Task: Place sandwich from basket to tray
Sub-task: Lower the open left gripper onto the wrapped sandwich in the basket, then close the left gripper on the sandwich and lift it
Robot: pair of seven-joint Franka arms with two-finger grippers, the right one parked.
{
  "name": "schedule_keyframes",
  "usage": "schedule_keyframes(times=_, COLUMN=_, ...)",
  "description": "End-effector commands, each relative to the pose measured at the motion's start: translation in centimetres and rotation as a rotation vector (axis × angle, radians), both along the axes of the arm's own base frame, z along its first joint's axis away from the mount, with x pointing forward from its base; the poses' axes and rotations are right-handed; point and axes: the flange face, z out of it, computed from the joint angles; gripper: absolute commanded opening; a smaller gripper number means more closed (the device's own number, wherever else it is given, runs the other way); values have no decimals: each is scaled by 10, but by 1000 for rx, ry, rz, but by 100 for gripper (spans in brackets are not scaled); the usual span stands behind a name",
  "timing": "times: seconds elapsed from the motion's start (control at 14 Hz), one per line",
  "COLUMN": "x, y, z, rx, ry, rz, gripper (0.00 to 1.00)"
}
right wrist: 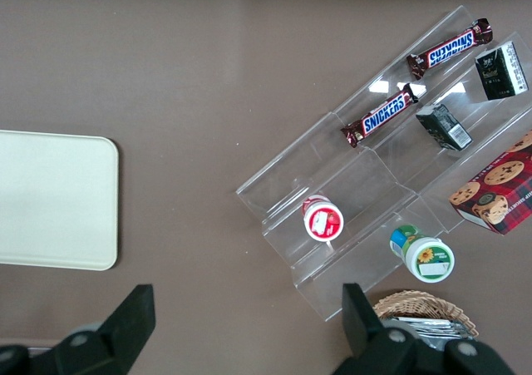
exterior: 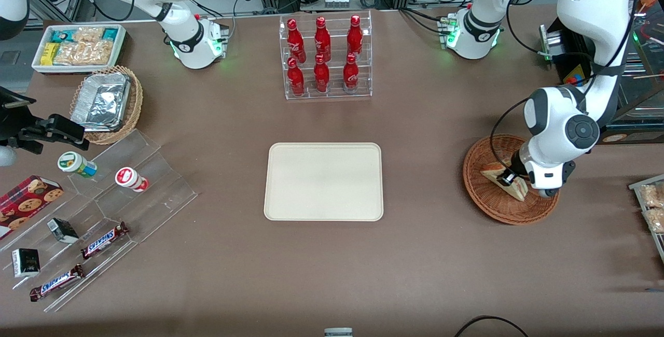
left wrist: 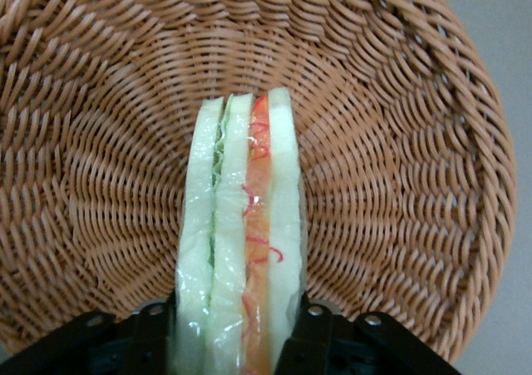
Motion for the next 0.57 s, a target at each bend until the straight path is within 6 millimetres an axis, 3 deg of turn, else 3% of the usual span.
schedule_keyframes(times=0.0, x=4, y=-11, z=52, rx=18, ry=8, rz=-99, gripper=32)
schedule_keyframes(times=0.14, x=17, y=-23, z=98, rx=15, ry=51, rz=-219, gripper=32)
schedule_keyframes(times=0.29, x=33, y=-49, z=138, rx=7, ry=85, rz=-333, gripper=32)
schedule_keyframes(times=0.36, x=38, y=-64, z=147, rx=5, ry=77, rz=-368, gripper=32)
schedule_keyframes(times=0.5, x=40, y=-106, z=144, rx=4, ry=64, rz=-434, gripper=31)
